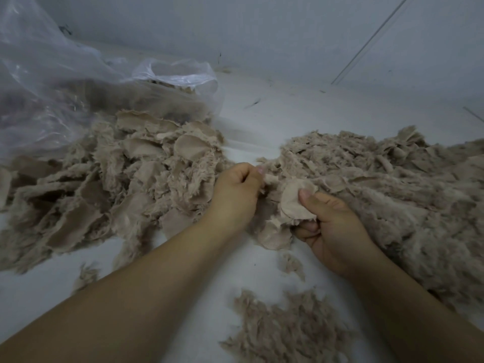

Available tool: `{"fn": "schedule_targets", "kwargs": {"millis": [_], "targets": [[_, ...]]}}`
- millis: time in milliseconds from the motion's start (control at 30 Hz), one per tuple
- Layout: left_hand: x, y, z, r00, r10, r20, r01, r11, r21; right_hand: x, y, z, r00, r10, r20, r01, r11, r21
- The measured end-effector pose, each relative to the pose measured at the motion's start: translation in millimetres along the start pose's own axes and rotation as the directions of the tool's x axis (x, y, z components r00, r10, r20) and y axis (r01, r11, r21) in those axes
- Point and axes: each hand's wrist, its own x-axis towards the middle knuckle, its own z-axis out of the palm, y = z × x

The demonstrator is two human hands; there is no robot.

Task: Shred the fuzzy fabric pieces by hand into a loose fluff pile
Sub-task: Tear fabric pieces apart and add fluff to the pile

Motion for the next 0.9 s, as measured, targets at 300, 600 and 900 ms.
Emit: {"fn": "schedule_targets", "kwargs": {"millis": [300, 600, 900], "targets": [[-17, 11, -7, 0.857, -0.137, 0.497, 0.171, 0.985, -0.023, 3, 1, -6, 0.998, 0.016, -0.058, -0.015, 1.0, 0.005], [-18, 38, -31, 0.383, -0.218, 0.898, 0.224, 0.965, 0.139, 5, 1, -7, 0.994, -0.008, -0.111, 0.021, 0.993, 0.116], [-18, 25, -12, 0.915, -0.181, 0.36, 0.094, 0.965, 0.246, 0, -1, -3, 0.999, -0.013, -0.046, 0.013, 1.0, -0.01]]}}
